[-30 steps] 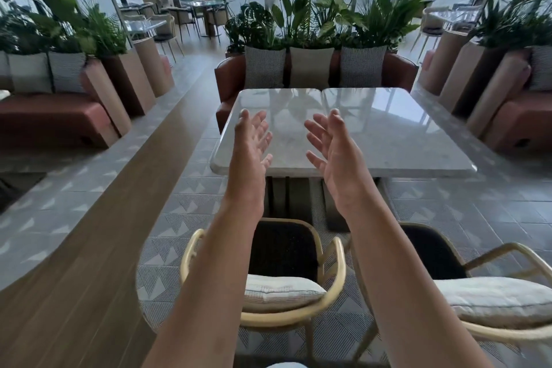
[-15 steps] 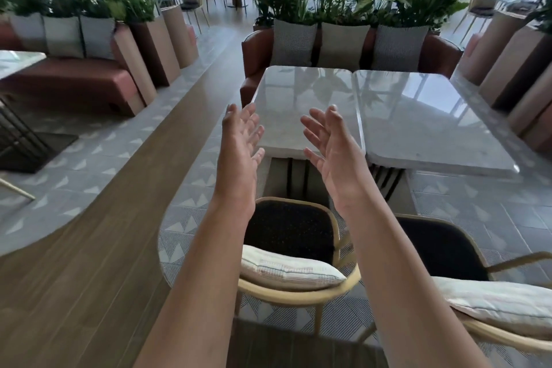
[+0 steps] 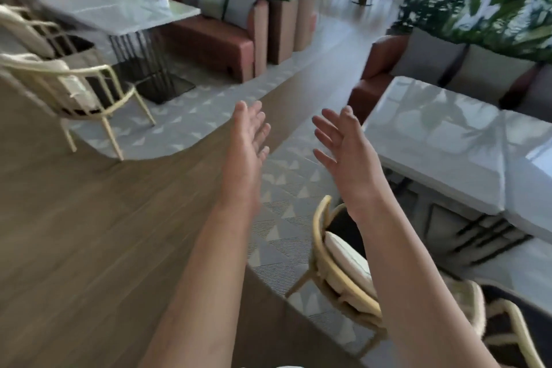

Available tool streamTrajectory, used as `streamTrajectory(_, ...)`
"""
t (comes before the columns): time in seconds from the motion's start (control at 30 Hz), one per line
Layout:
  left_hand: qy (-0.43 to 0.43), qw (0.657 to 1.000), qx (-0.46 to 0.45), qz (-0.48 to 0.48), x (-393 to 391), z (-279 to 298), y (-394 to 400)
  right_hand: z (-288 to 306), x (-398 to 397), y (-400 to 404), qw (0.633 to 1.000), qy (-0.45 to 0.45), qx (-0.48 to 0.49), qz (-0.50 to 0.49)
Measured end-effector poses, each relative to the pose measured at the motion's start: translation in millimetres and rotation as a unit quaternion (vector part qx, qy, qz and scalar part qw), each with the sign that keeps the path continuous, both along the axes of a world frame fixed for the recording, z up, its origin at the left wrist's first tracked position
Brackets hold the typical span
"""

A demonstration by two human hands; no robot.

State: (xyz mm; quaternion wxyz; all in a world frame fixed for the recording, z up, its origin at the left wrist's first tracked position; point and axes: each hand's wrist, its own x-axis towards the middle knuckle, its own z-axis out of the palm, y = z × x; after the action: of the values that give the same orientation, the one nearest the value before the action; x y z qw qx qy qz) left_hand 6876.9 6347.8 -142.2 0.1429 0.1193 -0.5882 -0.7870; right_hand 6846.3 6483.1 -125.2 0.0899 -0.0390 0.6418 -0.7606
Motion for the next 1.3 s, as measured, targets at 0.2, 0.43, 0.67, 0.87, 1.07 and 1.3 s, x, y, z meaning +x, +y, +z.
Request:
streamTrajectory(0.2,-0.018,0.992,0.010,0.125,53.9,-11.7,-147.2,-19.7,20.1,-163.5,0.994,-0.010,0.002,0.111)
streamTrajectory(0.43,-0.019,0.972,0.010,0.235,110.5,-17.1,-269.3,-26.3,53.3,-300.6,0.971,0.022,-0.014,0.236)
streamTrajectory(0.67,-0.030,0.956,0.013,0.293,120.2,-24.4,-338.2,-33.7,42.6,-383.5,0.951,0.019,-0.028,0.306)
streamTrajectory(0.87,-0.050,0.944,0.005,0.327,85.0,-27.2,-396.8,-43.5,-1.4,-454.6,0.938,-0.005,-0.022,0.346)
streamTrajectory(1.07,-0.052,0.930,0.007,0.363,21.1,-13.0,-459.8,-32.0,-63.4,-530.7,0.917,-0.011,-0.009,0.398)
streamTrajectory(1.3,-0.062,0.909,0.011,0.411,-27.9,-8.8,-516.9,-25.5,-117.1,-608.0,0.895,-0.012,-0.006,0.446)
